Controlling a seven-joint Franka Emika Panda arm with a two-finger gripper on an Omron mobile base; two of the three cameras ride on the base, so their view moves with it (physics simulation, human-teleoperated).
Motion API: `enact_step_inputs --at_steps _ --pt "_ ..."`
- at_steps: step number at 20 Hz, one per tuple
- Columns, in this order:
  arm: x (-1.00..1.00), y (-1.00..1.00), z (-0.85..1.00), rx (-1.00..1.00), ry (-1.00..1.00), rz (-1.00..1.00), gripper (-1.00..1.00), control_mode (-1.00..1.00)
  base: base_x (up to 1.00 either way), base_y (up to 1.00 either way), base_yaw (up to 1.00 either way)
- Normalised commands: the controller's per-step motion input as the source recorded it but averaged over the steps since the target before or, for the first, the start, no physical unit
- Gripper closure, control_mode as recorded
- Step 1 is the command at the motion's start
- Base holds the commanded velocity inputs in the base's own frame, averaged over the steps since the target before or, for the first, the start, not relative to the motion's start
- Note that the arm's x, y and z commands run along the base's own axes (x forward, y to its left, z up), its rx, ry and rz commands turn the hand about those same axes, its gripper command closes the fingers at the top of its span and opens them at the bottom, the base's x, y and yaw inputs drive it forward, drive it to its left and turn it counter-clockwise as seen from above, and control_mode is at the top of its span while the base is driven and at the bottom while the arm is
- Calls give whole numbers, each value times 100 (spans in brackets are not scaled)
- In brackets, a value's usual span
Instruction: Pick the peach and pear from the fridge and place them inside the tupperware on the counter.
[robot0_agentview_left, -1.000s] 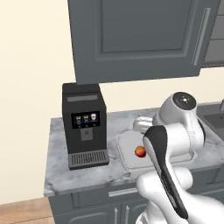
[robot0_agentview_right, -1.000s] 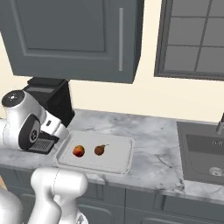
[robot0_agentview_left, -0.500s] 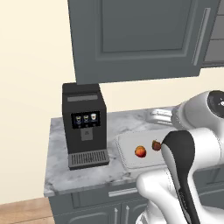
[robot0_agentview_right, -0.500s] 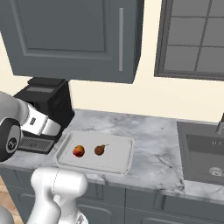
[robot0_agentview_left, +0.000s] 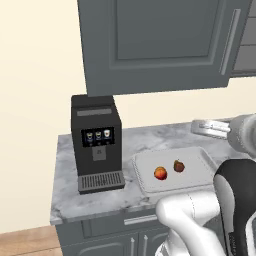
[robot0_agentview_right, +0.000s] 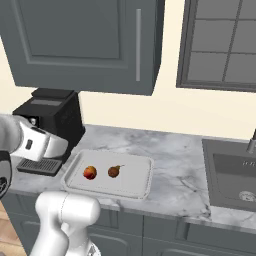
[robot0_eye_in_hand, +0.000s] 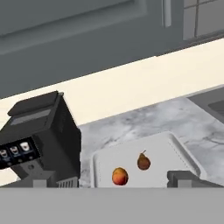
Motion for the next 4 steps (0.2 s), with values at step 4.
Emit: enact_step_inputs --at_steps 4 --pt "-40 -23 25 0 -4 0 -100 -100 0 0 0"
